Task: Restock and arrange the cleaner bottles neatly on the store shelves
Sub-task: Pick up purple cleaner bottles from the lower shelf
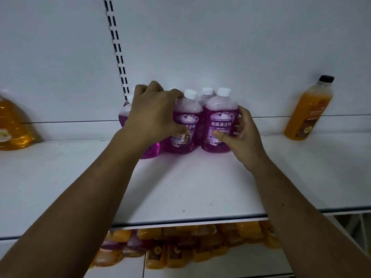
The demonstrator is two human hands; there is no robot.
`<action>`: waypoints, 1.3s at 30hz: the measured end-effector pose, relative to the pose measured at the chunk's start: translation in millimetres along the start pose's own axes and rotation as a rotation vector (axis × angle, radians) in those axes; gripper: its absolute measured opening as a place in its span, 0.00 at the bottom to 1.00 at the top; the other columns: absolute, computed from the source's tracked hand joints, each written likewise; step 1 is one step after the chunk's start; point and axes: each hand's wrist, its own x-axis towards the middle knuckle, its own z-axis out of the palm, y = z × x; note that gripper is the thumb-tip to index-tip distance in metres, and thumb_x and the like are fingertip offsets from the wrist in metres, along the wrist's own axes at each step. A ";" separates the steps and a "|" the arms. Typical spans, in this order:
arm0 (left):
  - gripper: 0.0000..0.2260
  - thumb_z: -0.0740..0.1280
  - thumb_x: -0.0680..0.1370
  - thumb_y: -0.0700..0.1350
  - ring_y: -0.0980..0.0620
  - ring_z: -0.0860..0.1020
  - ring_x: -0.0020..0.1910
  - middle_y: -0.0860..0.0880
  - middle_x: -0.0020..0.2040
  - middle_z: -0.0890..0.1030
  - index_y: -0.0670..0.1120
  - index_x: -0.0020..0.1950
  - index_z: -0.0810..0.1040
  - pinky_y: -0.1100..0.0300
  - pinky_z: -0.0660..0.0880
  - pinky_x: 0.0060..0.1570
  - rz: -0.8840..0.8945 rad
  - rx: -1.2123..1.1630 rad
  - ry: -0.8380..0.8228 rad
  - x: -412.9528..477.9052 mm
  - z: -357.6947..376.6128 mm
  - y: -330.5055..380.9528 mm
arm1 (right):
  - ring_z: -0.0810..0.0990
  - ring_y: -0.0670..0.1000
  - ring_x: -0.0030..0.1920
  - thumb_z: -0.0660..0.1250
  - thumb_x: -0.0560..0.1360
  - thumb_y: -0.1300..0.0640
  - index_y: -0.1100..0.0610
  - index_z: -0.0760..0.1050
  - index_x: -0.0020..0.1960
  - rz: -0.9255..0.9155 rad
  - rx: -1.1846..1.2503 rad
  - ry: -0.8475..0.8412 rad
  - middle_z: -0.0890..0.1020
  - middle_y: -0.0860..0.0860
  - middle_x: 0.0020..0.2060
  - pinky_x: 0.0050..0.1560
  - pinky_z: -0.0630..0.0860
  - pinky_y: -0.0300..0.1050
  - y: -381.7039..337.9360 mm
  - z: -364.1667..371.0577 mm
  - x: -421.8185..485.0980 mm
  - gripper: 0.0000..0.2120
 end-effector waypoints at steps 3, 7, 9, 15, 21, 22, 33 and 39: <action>0.39 0.78 0.63 0.68 0.45 0.72 0.62 0.51 0.59 0.80 0.52 0.69 0.78 0.48 0.62 0.62 0.017 0.073 0.005 0.8 -0.6 -0.7 | 0.83 0.48 0.54 0.82 0.70 0.64 0.52 0.67 0.77 -0.007 -0.021 -0.049 0.83 0.51 0.62 0.50 0.81 0.40 0.4 0.5 -1.4 0.41; 0.37 0.78 0.61 0.69 0.43 0.71 0.62 0.49 0.60 0.77 0.48 0.63 0.80 0.46 0.63 0.66 -0.031 0.119 -0.014 -3.8 -2.6 -8.8 | 0.83 0.38 0.49 0.82 0.70 0.64 0.53 0.69 0.76 -0.010 -0.038 -0.097 0.83 0.51 0.60 0.47 0.79 0.34 -1.2 4.8 -6.3 0.39; 0.37 0.78 0.61 0.69 0.43 0.70 0.66 0.49 0.63 0.76 0.48 0.62 0.80 0.43 0.59 0.74 -0.046 0.128 -0.023 -5.0 -2.2 -13.6 | 0.82 0.35 0.47 0.82 0.69 0.64 0.53 0.69 0.76 -0.016 -0.045 -0.095 0.82 0.48 0.58 0.46 0.79 0.32 -2.3 6.9 -7.3 0.39; 0.46 0.80 0.62 0.68 0.42 0.66 0.74 0.49 0.72 0.71 0.57 0.76 0.69 0.33 0.53 0.78 -0.071 0.034 -0.032 -9.4 -6.6 -18.5 | 0.80 0.31 0.46 0.82 0.69 0.64 0.55 0.69 0.77 -0.050 -0.082 -0.088 0.80 0.45 0.56 0.44 0.77 0.28 -3.0 12.0 -6.5 0.40; 0.61 0.86 0.59 0.60 0.36 0.56 0.80 0.46 0.82 0.51 0.61 0.83 0.52 0.35 0.70 0.70 -0.232 -0.288 0.033 -24.6 -8.9 -36.0 | 0.80 0.33 0.46 0.82 0.70 0.63 0.53 0.68 0.77 -0.053 -0.090 -0.083 0.79 0.41 0.55 0.43 0.76 0.28 -3.6 14.0 -8.4 0.40; 0.63 0.86 0.59 0.59 0.36 0.58 0.80 0.44 0.82 0.51 0.61 0.83 0.49 0.37 0.69 0.72 -0.289 -0.353 0.040 -28.9 -5.4 -43.5 | 0.80 0.34 0.46 0.82 0.70 0.62 0.52 0.67 0.77 -0.051 -0.092 -0.082 0.79 0.41 0.55 0.43 0.77 0.28 -3.6 14.1 -8.8 0.41; 0.62 0.87 0.63 0.53 0.46 0.76 0.65 0.43 0.74 0.65 0.57 0.84 0.47 0.53 0.73 0.68 -0.420 -0.627 0.076 -44.5 31.2 -49.2 | 0.79 0.29 0.43 0.80 0.72 0.64 0.55 0.66 0.77 -0.050 -0.110 -0.070 0.78 0.41 0.54 0.41 0.75 0.26 -5.1 15.0 -11.8 0.39; 0.60 0.86 0.66 0.51 0.54 0.69 0.63 0.42 0.77 0.62 0.57 0.84 0.47 0.59 0.69 0.65 -0.400 -0.645 0.088 -45.4 30.0 -47.4 | 0.80 0.30 0.45 0.82 0.71 0.61 0.53 0.66 0.78 -0.049 -0.141 -0.053 0.78 0.40 0.55 0.42 0.75 0.26 -6.7 13.5 -12.2 0.40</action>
